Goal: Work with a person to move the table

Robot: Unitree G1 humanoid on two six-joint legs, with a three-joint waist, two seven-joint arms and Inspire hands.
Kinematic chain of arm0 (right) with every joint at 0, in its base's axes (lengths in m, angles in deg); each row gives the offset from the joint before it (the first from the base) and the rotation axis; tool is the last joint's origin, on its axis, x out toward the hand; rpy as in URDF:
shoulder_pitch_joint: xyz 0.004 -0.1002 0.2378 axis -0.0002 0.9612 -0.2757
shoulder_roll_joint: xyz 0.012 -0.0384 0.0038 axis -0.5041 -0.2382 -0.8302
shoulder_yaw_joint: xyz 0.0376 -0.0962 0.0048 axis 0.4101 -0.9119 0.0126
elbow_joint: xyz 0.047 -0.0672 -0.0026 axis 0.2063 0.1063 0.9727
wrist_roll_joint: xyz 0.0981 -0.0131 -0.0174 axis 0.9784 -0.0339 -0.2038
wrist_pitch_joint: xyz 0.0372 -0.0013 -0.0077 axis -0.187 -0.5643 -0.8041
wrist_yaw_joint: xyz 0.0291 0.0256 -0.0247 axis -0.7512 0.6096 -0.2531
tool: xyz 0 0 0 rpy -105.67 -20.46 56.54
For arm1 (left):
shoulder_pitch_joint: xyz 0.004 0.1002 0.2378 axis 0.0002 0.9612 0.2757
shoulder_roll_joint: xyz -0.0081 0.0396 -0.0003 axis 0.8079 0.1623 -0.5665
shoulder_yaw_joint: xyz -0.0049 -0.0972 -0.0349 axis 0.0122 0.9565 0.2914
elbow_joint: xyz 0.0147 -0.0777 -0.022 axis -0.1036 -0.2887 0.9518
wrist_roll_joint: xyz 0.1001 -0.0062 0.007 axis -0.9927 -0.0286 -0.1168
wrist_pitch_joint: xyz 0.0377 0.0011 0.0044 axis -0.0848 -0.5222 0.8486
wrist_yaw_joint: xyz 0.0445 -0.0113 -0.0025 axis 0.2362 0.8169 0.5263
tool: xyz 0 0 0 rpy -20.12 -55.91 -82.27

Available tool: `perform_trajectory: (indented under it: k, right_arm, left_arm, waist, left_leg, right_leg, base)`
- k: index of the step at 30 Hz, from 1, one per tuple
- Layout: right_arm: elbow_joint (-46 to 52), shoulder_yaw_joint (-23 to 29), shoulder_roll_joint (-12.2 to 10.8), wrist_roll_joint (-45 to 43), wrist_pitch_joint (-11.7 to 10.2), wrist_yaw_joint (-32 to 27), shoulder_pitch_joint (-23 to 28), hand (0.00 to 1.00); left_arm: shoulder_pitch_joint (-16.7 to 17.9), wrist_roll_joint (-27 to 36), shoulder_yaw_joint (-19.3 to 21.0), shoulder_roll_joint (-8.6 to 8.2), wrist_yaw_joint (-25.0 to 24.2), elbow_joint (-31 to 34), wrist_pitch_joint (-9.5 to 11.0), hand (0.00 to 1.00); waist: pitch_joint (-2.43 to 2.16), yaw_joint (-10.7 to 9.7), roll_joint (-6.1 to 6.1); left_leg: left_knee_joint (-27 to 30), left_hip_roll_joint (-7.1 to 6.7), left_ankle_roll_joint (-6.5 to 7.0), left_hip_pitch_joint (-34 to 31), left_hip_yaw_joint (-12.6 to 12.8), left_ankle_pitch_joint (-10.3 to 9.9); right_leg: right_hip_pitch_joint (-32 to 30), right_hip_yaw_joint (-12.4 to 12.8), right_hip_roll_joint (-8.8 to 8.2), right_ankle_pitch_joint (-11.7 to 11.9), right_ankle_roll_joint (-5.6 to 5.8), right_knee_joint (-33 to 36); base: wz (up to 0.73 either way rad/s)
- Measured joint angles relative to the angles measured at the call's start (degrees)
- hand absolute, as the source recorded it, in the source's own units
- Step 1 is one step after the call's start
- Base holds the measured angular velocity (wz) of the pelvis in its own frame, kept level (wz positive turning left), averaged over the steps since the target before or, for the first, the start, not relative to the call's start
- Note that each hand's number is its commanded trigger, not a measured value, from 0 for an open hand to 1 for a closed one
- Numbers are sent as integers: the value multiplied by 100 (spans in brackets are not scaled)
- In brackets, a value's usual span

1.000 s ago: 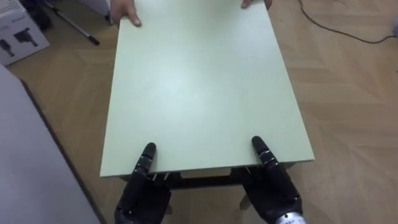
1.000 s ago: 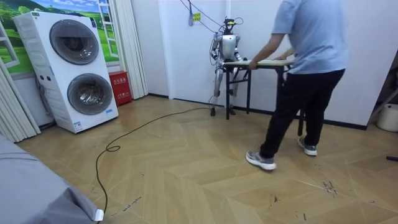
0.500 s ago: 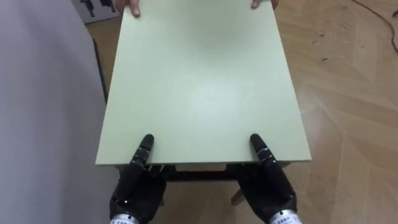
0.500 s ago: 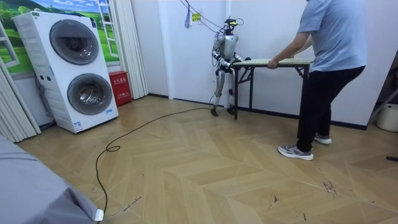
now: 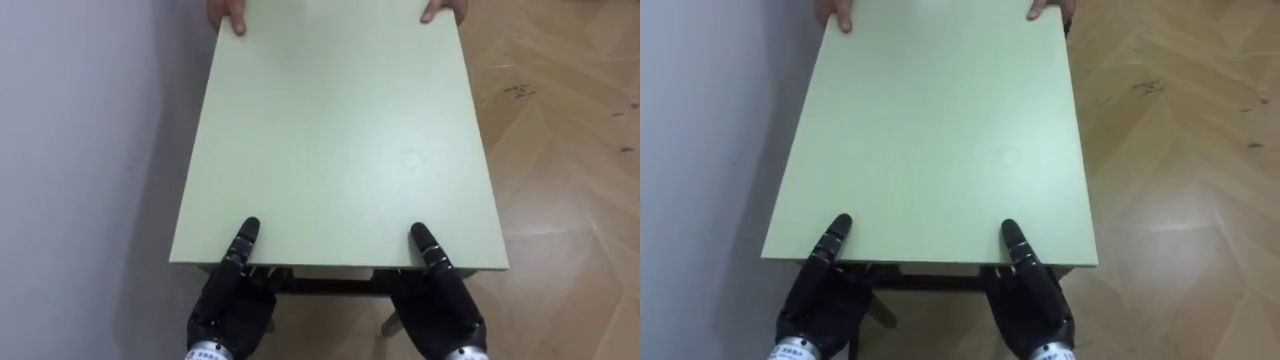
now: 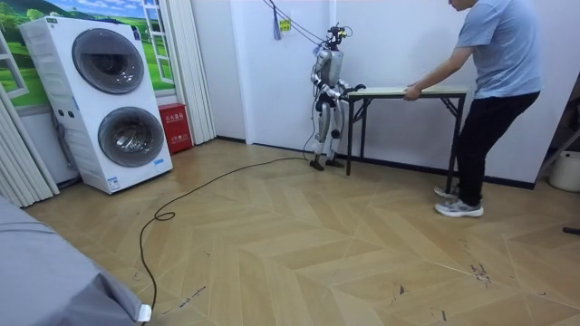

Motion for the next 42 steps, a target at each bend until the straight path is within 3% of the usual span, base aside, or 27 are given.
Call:
perform_trajectory:
  k: [3, 5, 6, 7, 8, 9, 14, 19, 20, 22, 23, 24, 28, 32, 42]
  right_arm:
    - [-1, -38, -31, -4, 0, -41, 16, 100]
    - [-15, -63, -34, 4, 1, -111, 30, 100]
    - [-20, -67, -44, 0, 1, -145, 41, 100]
    - [-15, -67, -48, -7, 1, -155, 46, 100]
    - [-7, -55, -39, -49, 1, -191, 18, 100]
    - [-16, -48, -20, -79, 0, -244, 7, 100]
    - [-12, -54, 12, -89, 1, -248, -4, 100]
    - [-13, -47, 9, -60, 3, -248, 72, 100]
    - [-17, -47, 17, -55, 4, -250, 107, 100]
    - [-97, -48, -4, -57, 8, -260, 111, 100]
    - [-120, -48, -19, -59, 10, -264, 102, 100]
    - [-129, -37, -6, -52, 9, -273, 83, 100]
    - [-276, -36, -26, -40, 9, -337, 85, 100]
    - [-405, -47, 70, -35, 18, -348, 121, 100]
    - [-465, -47, 57, -24, 120, -347, 174, 100]
  left_arm:
    - [11, -44, 38, -6, 26, 0, 1, 100]
    - [13, -43, 27, -14, 135, -21, 1, 100]
    - [4, -43, 5, -60, 200, -54, 1, 100]
    - [4, -40, -13, -83, 235, -57, 3, 100]
    - [-13, -40, 0, -116, 273, -96, 4, 100]
    - [-25, -38, 27, -144, 287, -172, 1, 100]
    - [-10, -41, 31, -196, 289, -204, 0, 100]
    - [-10, -50, 7, -149, 290, -209, 0, 100]
    - [-9, -60, -18, -112, 291, -219, -1, 100]
    - [-10, -59, -50, -61, 295, -272, 0, 100]
    - [-21, -60, -49, -46, 297, -281, 0, 100]
    - [-57, -60, -60, -61, 308, -313, -1, 100]
    - [-36, -208, -59, -49, 343, -383, -47, 100]
    - [-11, -331, -74, -40, 315, -514, -95, 100]
    - [70, -345, -63, -25, 316, -555, -96, 100]
  waist:
    - [-2, 13, 4]
    - [-1, 5, 6]
    - [17, -10, 35]
    - [15, -15, 31]
    - [17, 13, 18]
    - [27, -24, 33]
    - [26, 119, 34]
    - [19, 90, -3]
    - [21, 46, -10]
    - [28, -25, -19]
    - [27, -29, -66]
    - [44, -34, -82]
    - [61, -14, -109]
    - [61, -57, -111]
    - [58, -42, -106]
  left_leg:
    - [-69, -3, 3, 46, -50, 3]
    - [-109, 5, 3, 149, -110, 3]
    - [-127, 21, 4, 243, -243, 1]
    - [-133, 7, -1, 254, -364, -2]
    - [-132, -36, -17, 226, -429, -13]
    - [-132, -84, -27, 215, -467, -20]
    - [-105, -72, -49, 171, -400, -102]
    - [-137, -138, -25, 204, -485, -119]
    - [-154, -163, -22, 238, -619, -117]
    - [-164, -180, -21, 317, -845, -117]
    - [-162, -212, -28, 322, -948, -121]
    - [-160, -251, -51, 308, -974, -137]
    - [-176, -149, -99, 387, -733, -168]
    - [-194, -134, -117, 425, -729, -184]
    - [-207, -82, -114, 584, -656, -233]
  right_leg:
    - [-20, -41, -15, -8, 14, 89]
    - [-112, 4, -40, -50, 87, 434]
    - [-252, 171, -84, -151, 230, 720]
    - [-299, 322, -82, -189, 239, 650]
    - [-450, 546, -160, -139, 221, 254]
    - [-521, 455, -251, -17, 99, 332]
    - [-551, 374, -272, -30, 91, 512]
    - [-508, 397, -266, -38, 111, 583]
    - [-536, 435, -283, -61, 150, 715]
    - [-663, 767, -279, -163, 306, 953]
    - [-687, 1191, -217, -164, 306, 572]
    - [-702, 1274, -198, -64, 131, 427]
    - [-539, 1220, -158, 4, 49, 371]
    - [-434, 1182, -99, 18, 34, 260]
    - [-216, 1180, -39, 117, 43, 83]
  base:
    - [8]
    - [0]
    - [6]
    - [0]
    - [13]
    - [10]
    - [6]
    - [20]
    - [31]
    - [27]
    - [20]
    - [15]
    - [0]
    - [4]
    - [-1]
